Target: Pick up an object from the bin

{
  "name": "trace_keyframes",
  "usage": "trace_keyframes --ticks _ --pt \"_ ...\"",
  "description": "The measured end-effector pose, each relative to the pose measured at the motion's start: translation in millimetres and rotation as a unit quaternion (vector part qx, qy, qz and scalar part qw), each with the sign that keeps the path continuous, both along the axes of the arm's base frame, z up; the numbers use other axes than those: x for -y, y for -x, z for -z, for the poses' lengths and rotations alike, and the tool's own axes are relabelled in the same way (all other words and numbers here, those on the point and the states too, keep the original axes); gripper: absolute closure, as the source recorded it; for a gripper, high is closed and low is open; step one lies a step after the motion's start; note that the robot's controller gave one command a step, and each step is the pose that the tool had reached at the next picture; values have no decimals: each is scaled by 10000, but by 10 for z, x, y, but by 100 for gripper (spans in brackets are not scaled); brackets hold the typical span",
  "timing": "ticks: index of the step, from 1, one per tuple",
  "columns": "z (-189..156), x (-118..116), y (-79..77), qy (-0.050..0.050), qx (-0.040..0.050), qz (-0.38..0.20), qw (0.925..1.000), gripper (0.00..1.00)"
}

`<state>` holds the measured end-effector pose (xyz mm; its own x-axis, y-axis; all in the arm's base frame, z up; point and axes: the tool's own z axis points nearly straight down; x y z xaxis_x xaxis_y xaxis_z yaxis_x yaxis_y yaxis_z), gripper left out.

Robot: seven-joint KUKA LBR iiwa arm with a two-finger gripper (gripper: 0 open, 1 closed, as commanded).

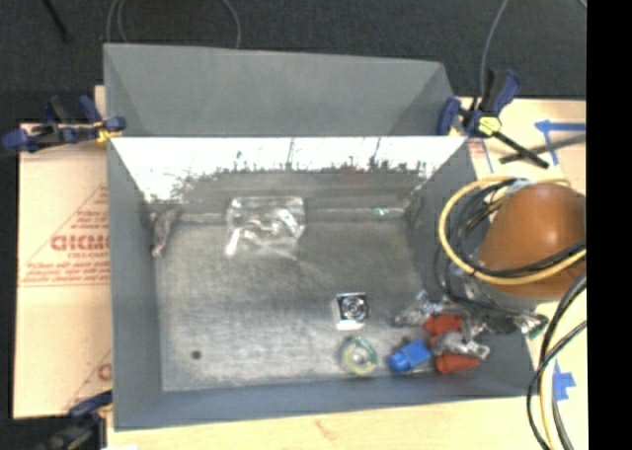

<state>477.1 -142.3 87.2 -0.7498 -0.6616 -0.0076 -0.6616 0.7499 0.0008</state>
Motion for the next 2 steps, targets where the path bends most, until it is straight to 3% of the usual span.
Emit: trace_keyframes --ticks 1,2 --pt "96 -88 -550 7 3 -840 9965 0" --pt "41 -486 -207 12 -14 -1715 9852 0"
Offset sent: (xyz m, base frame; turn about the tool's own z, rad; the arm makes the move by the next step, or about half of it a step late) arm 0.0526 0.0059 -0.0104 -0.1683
